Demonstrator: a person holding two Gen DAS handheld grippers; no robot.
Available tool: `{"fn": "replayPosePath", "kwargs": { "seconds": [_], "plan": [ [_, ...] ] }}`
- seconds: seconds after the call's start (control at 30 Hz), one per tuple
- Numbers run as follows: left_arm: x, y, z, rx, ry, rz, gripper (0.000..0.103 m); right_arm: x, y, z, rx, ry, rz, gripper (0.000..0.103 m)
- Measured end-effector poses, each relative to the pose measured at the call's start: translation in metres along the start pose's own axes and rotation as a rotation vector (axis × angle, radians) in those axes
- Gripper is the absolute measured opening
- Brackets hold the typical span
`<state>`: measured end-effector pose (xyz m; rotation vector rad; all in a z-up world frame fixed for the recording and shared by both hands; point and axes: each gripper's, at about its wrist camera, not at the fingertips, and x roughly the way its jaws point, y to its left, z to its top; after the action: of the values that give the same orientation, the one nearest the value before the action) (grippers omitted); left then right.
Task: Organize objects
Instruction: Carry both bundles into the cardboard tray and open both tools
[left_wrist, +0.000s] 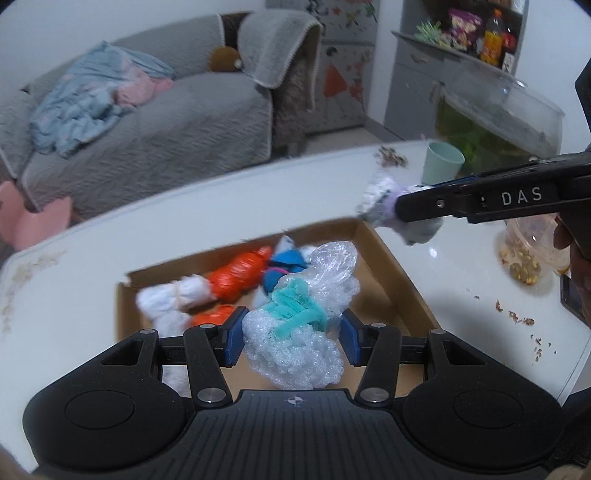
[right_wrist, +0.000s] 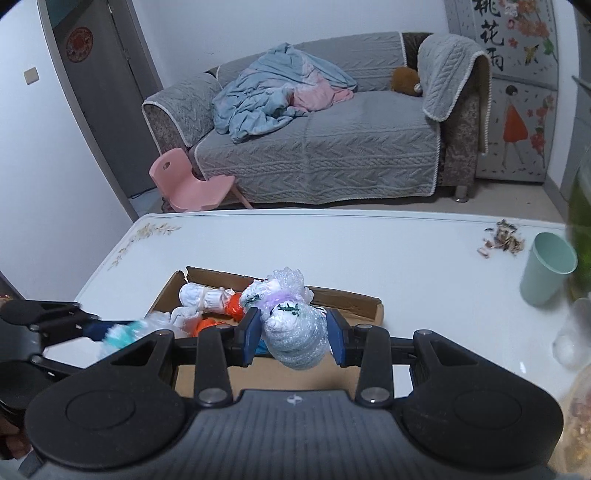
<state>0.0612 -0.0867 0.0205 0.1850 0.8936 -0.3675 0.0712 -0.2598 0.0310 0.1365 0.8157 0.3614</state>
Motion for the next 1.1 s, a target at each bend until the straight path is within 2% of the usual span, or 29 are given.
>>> {"fn": "replayPosePath", "kwargs": {
  "seconds": [0.2, 0.47, 0.73, 1.1],
  "plan": [
    [0.058, -0.004, -0.01, 0.005, 0.082, -0.021, 0.058, 0.036, -0.007, -0.016, -0.015, 0.114, 0.006, 0.035],
    [0.105, -0.017, -0.011, 0.029, 0.146, -0.039, 0.058, 0.064, -0.012, -0.019, -0.009, 0.213, -0.016, 0.035],
    [0.128, -0.011, -0.004, 0.033, 0.155, -0.03, 0.058, 0.083, -0.023, -0.017, -0.021, 0.25, -0.037, 0.035],
    [0.144, -0.008, 0.006, -0.009, 0.145, -0.014, 0.059, 0.096, -0.028, -0.016, -0.026, 0.272, -0.058, 0.037]
  ]
}}
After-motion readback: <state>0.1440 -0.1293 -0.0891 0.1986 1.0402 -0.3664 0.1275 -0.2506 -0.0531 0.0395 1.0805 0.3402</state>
